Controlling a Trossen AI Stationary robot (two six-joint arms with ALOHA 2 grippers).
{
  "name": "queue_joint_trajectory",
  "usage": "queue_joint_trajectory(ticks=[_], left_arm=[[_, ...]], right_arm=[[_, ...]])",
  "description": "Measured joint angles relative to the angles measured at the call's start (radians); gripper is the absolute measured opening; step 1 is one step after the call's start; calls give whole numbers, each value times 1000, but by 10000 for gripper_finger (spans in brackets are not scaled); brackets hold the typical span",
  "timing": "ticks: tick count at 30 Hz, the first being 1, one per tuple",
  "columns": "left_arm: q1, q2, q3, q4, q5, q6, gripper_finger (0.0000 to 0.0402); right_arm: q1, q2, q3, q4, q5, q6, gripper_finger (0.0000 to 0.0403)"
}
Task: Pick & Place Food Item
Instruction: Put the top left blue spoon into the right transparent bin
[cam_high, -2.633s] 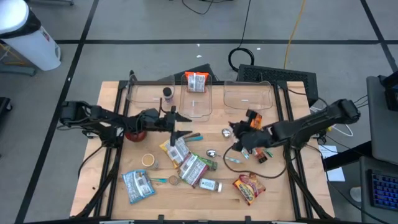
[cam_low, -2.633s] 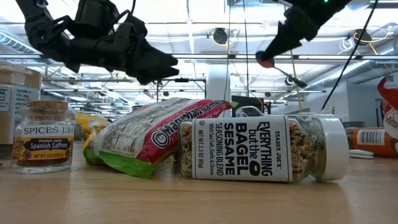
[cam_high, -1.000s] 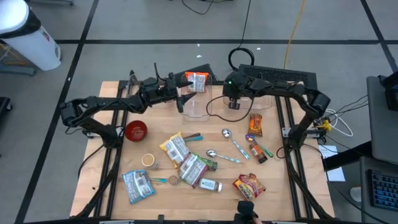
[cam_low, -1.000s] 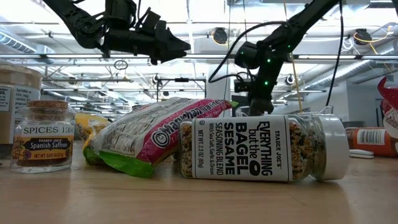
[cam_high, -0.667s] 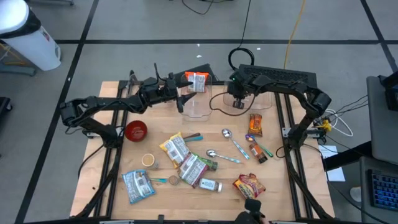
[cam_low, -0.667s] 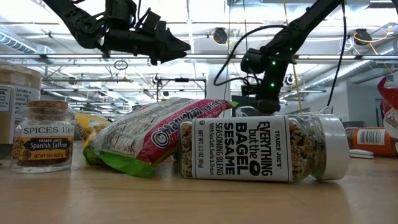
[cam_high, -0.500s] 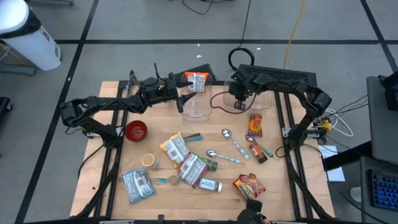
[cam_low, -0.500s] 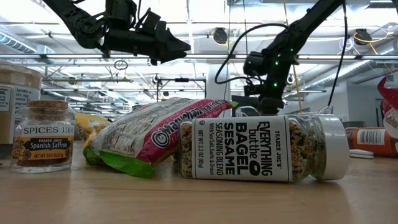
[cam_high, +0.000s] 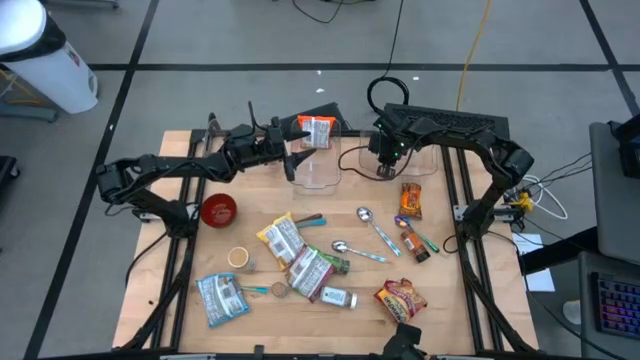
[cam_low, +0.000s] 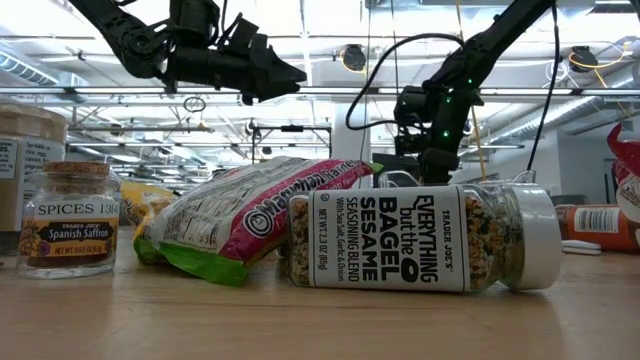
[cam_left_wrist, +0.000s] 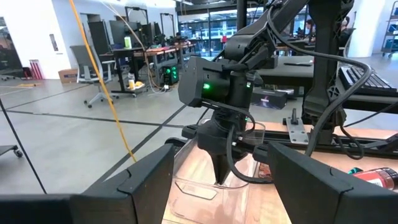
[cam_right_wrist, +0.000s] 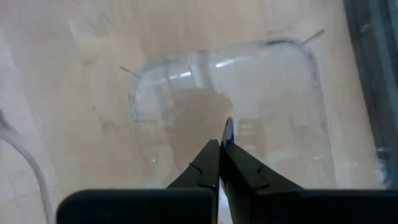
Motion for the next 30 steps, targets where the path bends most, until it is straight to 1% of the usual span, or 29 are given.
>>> queue_joint_trajectory(ticks=[3,7,30], left_arm=[[0,0,0,0,0,0,267],[0,0,0,0,0,-1,267],[-3,0,0,0,0,-4,266]], right_arm=[[0,0,0,-5,-3,12,0],[-1,0,0,-18,-58,12,0],[-12,0,-4,-27,-54,-8,0]])
